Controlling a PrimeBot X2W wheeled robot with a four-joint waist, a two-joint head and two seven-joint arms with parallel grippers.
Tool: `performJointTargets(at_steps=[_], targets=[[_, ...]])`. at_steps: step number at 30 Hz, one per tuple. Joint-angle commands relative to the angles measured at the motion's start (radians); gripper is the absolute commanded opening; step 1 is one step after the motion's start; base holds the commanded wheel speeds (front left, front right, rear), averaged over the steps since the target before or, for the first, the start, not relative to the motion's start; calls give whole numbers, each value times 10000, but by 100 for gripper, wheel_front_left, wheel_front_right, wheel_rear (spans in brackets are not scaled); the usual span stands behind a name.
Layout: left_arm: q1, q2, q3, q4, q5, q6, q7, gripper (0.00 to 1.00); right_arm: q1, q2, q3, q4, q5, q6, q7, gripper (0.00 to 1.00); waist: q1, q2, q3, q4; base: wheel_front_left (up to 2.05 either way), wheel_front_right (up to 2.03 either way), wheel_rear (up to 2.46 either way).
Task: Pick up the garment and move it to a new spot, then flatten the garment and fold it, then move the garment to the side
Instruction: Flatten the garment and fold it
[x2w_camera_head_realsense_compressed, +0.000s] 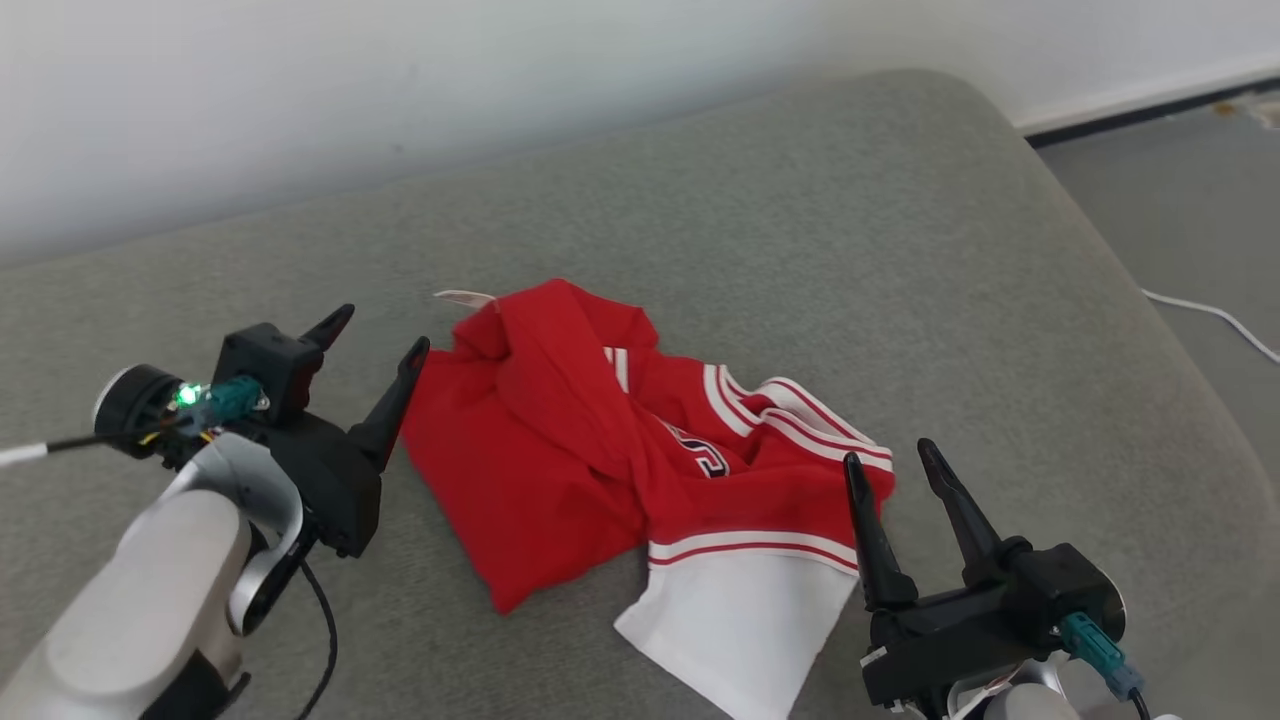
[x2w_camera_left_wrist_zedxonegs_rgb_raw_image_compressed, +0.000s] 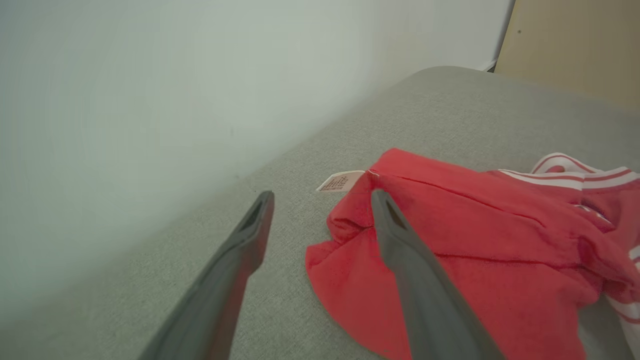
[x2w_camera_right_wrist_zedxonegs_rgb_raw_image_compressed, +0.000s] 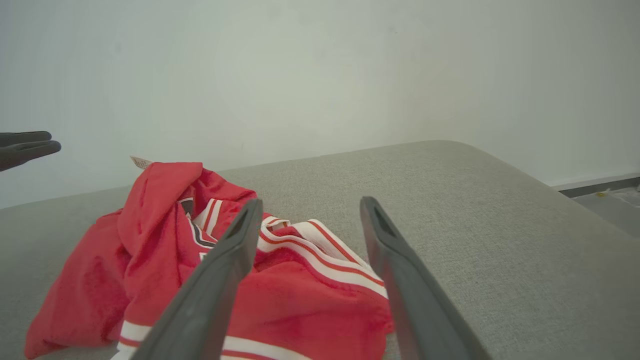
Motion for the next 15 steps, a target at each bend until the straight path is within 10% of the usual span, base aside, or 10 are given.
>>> performJointTargets(at_steps=[1,15], targets=[[-297,124,-294,172,-284,24,76,100,-101,83,59,23,131,-26,-3,100,-1,-1,584,-690,0,0,0],[-2402,1025,-3374,2000,-1721,25,-74,100,-609,141,329,51,593,-26,-4,100,-1,-1,1422,-1845,0,0,0]])
